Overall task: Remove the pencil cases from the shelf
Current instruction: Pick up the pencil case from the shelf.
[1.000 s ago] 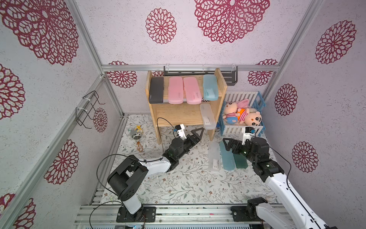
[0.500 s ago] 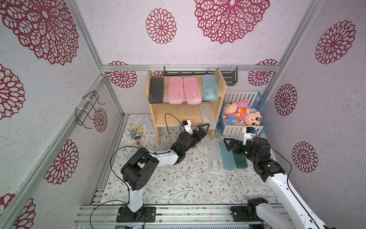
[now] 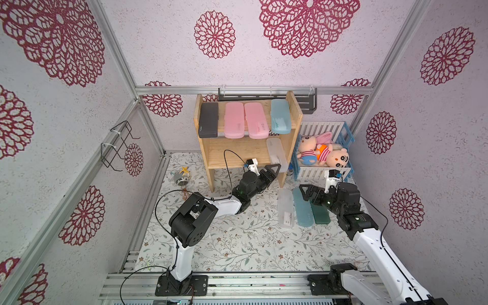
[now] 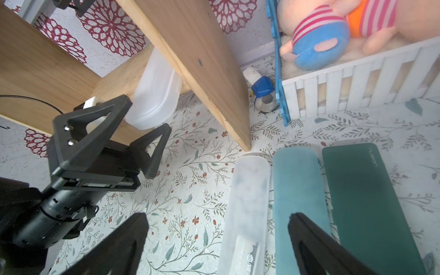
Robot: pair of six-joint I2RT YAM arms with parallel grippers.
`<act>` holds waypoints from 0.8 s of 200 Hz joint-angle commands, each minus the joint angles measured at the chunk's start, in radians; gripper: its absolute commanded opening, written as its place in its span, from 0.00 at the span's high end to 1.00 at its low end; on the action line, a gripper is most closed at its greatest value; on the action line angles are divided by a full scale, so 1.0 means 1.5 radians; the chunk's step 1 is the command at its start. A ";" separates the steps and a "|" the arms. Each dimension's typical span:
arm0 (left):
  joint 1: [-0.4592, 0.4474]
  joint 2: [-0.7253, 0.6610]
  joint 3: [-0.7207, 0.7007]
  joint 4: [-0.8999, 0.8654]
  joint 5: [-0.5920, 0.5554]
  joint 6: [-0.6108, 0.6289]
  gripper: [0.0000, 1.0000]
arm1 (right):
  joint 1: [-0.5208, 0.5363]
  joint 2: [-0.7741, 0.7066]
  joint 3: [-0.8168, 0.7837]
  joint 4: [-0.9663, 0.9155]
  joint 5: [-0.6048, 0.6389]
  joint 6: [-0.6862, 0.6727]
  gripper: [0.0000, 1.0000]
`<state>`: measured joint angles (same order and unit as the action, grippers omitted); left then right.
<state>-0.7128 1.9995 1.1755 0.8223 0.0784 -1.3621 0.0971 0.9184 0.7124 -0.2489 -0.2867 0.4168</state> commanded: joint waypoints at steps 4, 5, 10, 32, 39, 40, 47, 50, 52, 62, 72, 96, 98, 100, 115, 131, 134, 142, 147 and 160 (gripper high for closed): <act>0.008 0.015 0.019 -0.008 0.012 0.002 0.34 | -0.009 -0.007 0.000 0.023 -0.010 -0.022 0.01; 0.008 0.015 0.019 -0.007 0.012 0.002 0.34 | -0.010 -0.007 0.000 0.023 -0.009 -0.022 0.01; 0.008 0.016 0.020 -0.007 0.013 0.001 0.37 | -0.011 -0.007 0.000 0.023 -0.010 -0.022 0.01; 0.009 0.019 0.022 -0.006 0.015 0.000 0.45 | -0.015 -0.008 0.000 0.023 -0.013 -0.023 0.01; 0.009 0.019 0.022 -0.005 0.014 0.000 0.48 | -0.015 -0.009 0.002 0.022 -0.013 -0.023 0.01; 0.009 0.018 0.022 -0.006 0.014 0.000 0.48 | -0.015 -0.009 0.002 0.022 -0.014 -0.022 0.01; 0.009 0.016 0.022 -0.007 0.014 0.000 0.51 | -0.016 -0.010 0.001 0.022 -0.014 -0.023 0.01; 0.009 0.016 0.023 -0.007 0.013 0.001 0.53 | -0.016 -0.011 0.002 0.023 -0.014 -0.023 0.01; 0.009 0.016 0.023 -0.007 0.014 0.001 0.53 | -0.016 -0.011 0.001 0.023 -0.014 -0.023 0.01; 0.009 0.016 0.024 -0.006 0.015 0.002 0.57 | -0.017 -0.012 0.001 0.022 -0.014 -0.023 0.01; 0.009 0.014 0.024 -0.006 0.015 0.002 0.62 | -0.017 -0.012 0.002 0.020 -0.014 -0.023 0.01; 0.009 0.010 0.021 -0.002 0.016 0.001 0.74 | -0.018 -0.014 0.004 0.018 -0.015 -0.024 0.01; 0.009 0.011 0.021 -0.001 0.016 0.001 0.74 | -0.018 -0.015 0.004 0.018 -0.014 -0.024 0.01; 0.009 0.010 0.020 -0.001 0.017 0.001 0.75 | -0.018 -0.014 0.004 0.018 -0.014 -0.024 0.01; 0.010 0.007 0.014 0.008 0.016 0.001 0.86 | -0.018 -0.017 0.006 0.017 -0.014 -0.024 0.01; 0.009 0.003 0.000 0.027 0.017 0.003 0.92 | -0.018 -0.020 0.005 0.016 -0.008 -0.026 0.01; 0.010 0.003 -0.002 0.033 0.017 0.002 0.92 | -0.018 -0.020 0.006 0.016 -0.006 -0.025 0.01; 0.010 0.002 -0.012 0.049 0.018 0.001 0.92 | -0.018 -0.022 0.005 0.016 0.001 -0.027 0.01; 0.009 0.001 -0.018 0.058 0.020 0.000 0.93 | -0.018 -0.024 0.004 0.015 0.004 -0.027 0.01; 0.010 -0.005 -0.036 0.079 0.020 0.002 0.97 | -0.018 -0.024 0.002 0.015 0.013 -0.028 0.01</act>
<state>-0.7086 2.0094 1.1706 0.8852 0.1047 -1.3750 0.0757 0.9089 0.7124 -0.2493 -0.2920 0.4011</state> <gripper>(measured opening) 0.065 0.990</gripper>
